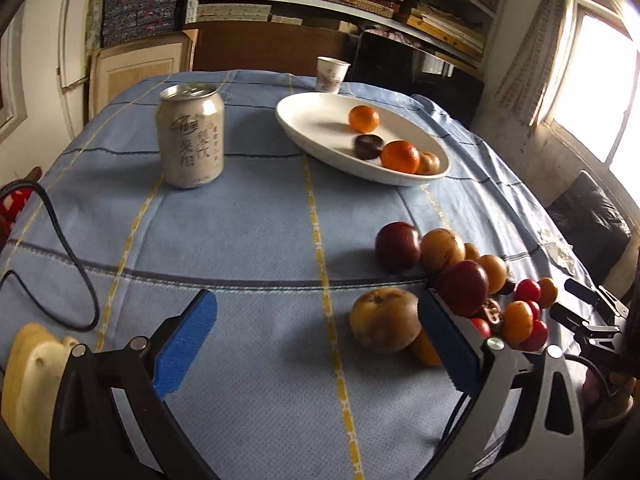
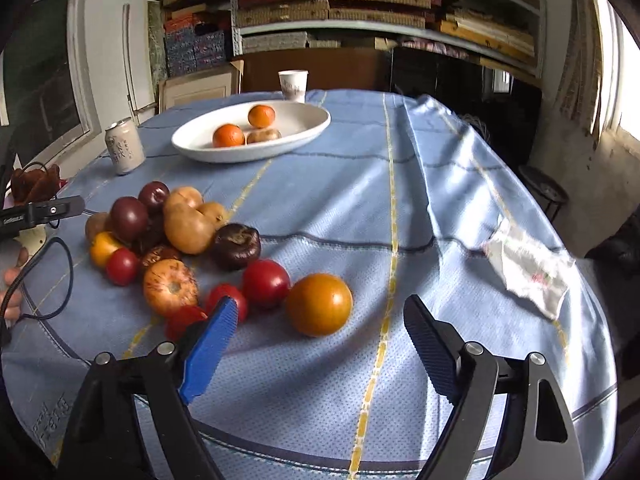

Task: Organize fruits
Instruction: 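Grasp the yellow-orange tomato with the right tool while the left tool grasps the brown fruit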

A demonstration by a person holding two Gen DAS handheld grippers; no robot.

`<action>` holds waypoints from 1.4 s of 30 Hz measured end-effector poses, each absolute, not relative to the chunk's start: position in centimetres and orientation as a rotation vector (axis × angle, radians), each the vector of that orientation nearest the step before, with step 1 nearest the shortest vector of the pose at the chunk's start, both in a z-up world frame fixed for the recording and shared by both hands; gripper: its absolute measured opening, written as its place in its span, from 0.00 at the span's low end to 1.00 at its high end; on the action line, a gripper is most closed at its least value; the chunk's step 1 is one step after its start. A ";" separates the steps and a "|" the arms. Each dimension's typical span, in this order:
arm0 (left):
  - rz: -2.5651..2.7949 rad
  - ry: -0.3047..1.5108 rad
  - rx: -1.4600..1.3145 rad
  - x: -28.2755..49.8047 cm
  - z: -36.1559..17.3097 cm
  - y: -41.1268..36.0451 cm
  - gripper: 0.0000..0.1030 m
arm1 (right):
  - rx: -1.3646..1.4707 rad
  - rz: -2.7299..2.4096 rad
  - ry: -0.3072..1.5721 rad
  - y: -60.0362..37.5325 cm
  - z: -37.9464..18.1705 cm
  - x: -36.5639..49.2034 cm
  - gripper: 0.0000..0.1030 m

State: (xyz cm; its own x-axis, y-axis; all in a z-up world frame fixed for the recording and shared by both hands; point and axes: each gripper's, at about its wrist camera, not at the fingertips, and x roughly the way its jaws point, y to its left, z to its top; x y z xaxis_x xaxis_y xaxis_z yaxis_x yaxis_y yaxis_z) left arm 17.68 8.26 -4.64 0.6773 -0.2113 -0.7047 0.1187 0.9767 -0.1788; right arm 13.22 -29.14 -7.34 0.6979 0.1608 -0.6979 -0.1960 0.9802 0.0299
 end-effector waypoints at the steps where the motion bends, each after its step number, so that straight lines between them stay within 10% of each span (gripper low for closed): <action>1: -0.180 0.807 -0.121 17.6 -4.7 8.3 0.96 | -0.049 0.205 0.772 -29.1 -7.3 13.2 0.77; 7: -0.173 0.816 -0.105 17.4 -5.0 8.1 0.96 | -0.052 0.232 0.831 -28.7 -8.1 14.0 0.56; 42: -0.263 0.838 -0.061 17.2 -5.4 6.7 0.96 | 0.092 0.256 0.809 -30.6 -7.9 14.2 0.37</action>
State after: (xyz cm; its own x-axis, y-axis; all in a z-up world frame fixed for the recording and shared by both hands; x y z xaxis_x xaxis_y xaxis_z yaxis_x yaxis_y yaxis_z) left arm 17.18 6.72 -5.39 0.6386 -0.2540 -0.7264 0.2057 0.9659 -0.1569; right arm 14.23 -30.63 -7.90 0.6613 0.2607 -0.7034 -0.1908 0.9653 0.1784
